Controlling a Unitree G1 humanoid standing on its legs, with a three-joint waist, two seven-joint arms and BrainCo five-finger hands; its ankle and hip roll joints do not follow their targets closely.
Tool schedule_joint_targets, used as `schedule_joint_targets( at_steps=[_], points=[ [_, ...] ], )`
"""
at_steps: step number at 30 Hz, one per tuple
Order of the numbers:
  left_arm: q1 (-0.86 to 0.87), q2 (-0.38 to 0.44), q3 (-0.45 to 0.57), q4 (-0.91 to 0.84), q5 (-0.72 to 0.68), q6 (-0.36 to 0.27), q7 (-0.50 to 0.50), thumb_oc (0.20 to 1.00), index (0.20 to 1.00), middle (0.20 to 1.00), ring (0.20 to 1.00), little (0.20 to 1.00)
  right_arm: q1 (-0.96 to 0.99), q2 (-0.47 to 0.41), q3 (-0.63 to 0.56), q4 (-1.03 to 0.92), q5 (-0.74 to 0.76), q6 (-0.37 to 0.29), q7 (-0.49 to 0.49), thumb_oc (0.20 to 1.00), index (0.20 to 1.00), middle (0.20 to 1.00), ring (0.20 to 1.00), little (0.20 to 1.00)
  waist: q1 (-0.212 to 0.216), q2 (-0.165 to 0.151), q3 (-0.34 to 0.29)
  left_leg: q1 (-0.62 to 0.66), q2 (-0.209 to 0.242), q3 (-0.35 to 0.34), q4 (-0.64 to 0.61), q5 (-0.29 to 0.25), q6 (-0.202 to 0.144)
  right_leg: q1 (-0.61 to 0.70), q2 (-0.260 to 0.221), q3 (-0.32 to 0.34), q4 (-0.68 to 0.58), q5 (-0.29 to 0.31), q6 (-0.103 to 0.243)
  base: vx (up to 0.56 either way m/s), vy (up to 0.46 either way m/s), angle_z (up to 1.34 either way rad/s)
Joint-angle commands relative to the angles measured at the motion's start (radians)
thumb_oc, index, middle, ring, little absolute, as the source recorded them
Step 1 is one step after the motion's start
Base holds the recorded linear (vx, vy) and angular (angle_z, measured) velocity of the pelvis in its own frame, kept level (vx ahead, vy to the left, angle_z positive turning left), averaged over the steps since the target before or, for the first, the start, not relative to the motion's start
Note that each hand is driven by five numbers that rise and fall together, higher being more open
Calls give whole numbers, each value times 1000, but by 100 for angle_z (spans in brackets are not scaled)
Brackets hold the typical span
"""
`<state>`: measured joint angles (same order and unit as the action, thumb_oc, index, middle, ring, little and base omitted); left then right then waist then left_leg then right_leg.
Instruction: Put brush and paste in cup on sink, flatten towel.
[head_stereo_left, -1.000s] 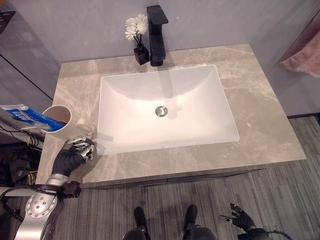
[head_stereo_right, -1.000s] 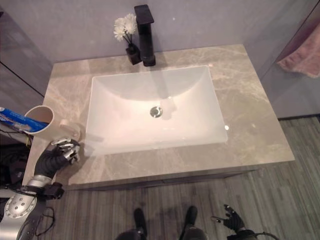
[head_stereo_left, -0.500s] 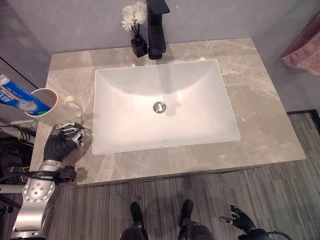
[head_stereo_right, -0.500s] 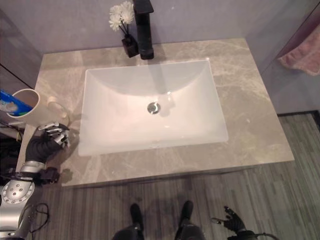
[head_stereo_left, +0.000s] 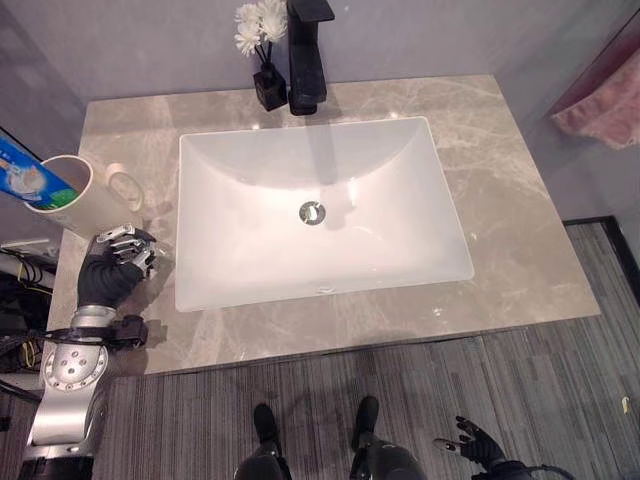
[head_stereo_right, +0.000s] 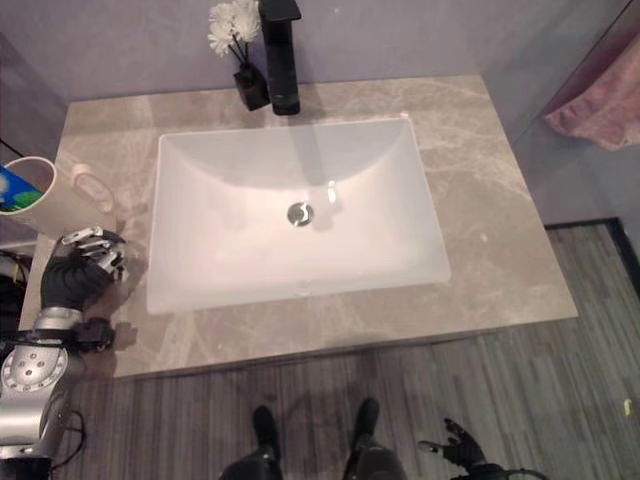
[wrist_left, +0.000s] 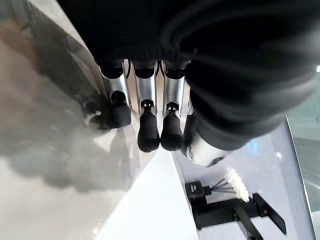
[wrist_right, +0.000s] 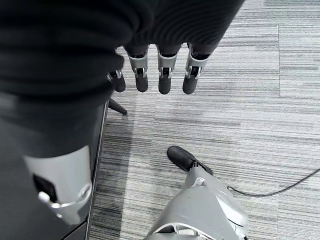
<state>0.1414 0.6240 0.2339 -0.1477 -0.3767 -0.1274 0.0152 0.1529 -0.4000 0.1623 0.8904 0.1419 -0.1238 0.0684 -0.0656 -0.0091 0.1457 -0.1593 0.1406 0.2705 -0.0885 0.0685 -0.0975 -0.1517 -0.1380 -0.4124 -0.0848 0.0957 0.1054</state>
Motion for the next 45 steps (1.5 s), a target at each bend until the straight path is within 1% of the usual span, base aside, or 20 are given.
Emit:
schedule_joint_targets(
  at_steps=[1,2,3,4,5,6,12,22,25,28,37,41,44,45],
  points=[
    [41,27,57,-2,-27,-22,-30,200,200,200,200,200,-23,-10,4,36,-19,-7,1,1000,1000,1000,1000,1000,7,2,0,3,35,-27,1,4,-20,30,-56,48,0,-33,59,0,0,0],
    [54,27,60,-9,-36,-23,-35,200,200,200,200,200,-22,-10,3,42,-21,-8,1,1000,1000,1000,1000,1000,9,4,-1,3,34,-28,1,4,-19,31,-56,47,0,-32,59,75,13,0],
    [69,31,67,-12,-46,-24,-39,200,200,200,200,200,-23,-15,0,45,-22,-7,0,1000,1000,1000,1000,1000,12,7,-5,10,34,-41,1,-14,-27,39,-56,54,-1,-47,68,71,13,3],
    [84,32,72,-12,-57,-26,-44,200,200,200,200,200,-22,-16,-2,46,-23,-8,-2,1000,1000,1000,1000,1000,14,8,-6,8,33,-42,1,-13,-26,39,-56,54,-1,-47,68,0,0,0],
    [93,37,76,-16,-62,-28,-46,200,200,200,200,200,-21,-17,-5,44,-23,-9,-2,1000,1000,1000,1000,1000,15,8,-2,-1,32,-31,1,8,-19,32,-58,41,-2,-31,60,0,0,0],
    [94,37,76,-16,-62,-27,-47,200,200,200,200,200,-20,-17,-4,45,-23,-9,-2,1000,1000,1000,1000,1000,15,9,-7,7,33,-43,1,-12,-27,39,-57,52,-1,-47,68,0,0,0],
    [112,63,97,9,-89,-31,-42,200,200,200,200,200,-24,-21,-7,51,-20,-14,-5,1000,1000,1000,1000,1000,25,17,-3,-8,31,-54,1,-6,-29,34,-58,43,-2,-44,71,5,2,3],
    [37,88,82,98,-121,-33,-15,200,200,200,200,200,-16,-31,-1,26,-15,-9,2,1000,1000,1000,1000,1000,16,12,12,-46,29,-60,1,5,-33,0,-57,48,-2,-33,75,-2,0,0],
    [-41,124,76,134,-135,-40,13,200,200,200,200,200,-20,-38,2,21,-12,-4,2,1000,1000,1000,1000,1000,5,-1,28,-66,27,-57,1,5,-31,-28,-55,63,-2,-25,78,-8,24,-3],
    [-65,115,62,128,-125,-38,26,200,200,200,200,200,-29,-34,8,23,-9,-2,1,1000,1000,1000,1000,1000,3,-4,35,-71,27,-56,1,4,-30,-35,-55,65,-1,-22,79,0,0,0],
    [-160,159,53,215,-116,-44,65,200,200,200,200,200,-50,-31,31,-3,-4,0,-1,1000,1000,1000,1000,1000,-5,-17,45,-83,26,-50,1,2,-29,-52,-55,75,-1,-18,81,20,11,-4],
    [-186,162,37,223,-113,-44,71,200,200,200,200,200,-55,-26,40,-7,-3,0,-1,1000,1000,1000,1000,1000,-6,-20,44,-84,24,-51,1,0,-28,-51,-56,75,-1,-18,83,9,2,0],
    [-173,155,33,194,-110,-42,60,200,200,200,200,200,-56,-17,46,-3,-5,1,-1,1000,1000,1000,1000,1000,-4,-21,41,-82,23,-56,1,-5,-26,-47,-58,71,-1,-19,83,0,0,0],
    [-153,152,29,162,-109,-39,41,200,200,200,200,200,-57,-14,48,10,-10,1,-3,1000,1000,1000,1000,1000,1,-19,38,-78,22,-56,1,-7,-25,-41,-59,69,-1,-21,83,34,11,0]
  ],
)
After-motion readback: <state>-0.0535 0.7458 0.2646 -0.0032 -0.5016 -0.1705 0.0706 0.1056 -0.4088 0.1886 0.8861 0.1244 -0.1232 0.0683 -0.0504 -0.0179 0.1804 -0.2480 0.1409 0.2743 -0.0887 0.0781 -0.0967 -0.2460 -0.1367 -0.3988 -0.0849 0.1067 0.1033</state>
